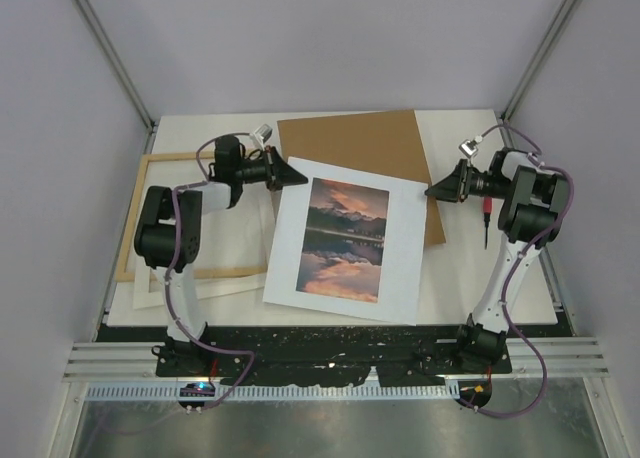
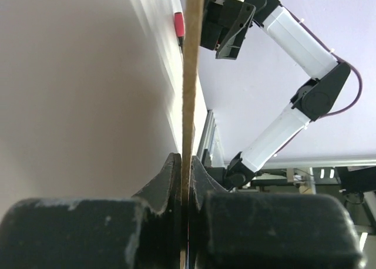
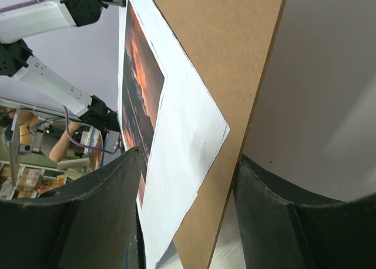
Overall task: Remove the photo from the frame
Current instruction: Place the photo at the center of the board, then place the photo frame at the center of the board.
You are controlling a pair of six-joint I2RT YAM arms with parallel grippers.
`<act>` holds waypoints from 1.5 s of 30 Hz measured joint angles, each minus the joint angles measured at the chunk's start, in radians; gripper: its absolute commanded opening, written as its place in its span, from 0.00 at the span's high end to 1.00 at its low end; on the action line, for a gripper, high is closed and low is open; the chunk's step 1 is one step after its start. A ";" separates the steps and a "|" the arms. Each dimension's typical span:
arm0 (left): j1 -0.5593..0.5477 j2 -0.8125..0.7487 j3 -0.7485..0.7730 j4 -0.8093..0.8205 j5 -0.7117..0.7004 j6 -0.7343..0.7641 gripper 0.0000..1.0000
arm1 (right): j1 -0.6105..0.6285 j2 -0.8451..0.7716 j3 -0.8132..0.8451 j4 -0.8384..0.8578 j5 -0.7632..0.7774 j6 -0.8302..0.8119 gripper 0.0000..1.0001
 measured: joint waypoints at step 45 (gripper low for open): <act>0.322 -0.179 -0.038 -0.477 -0.175 0.206 1.00 | 0.307 -0.153 -0.439 0.893 0.208 1.020 0.26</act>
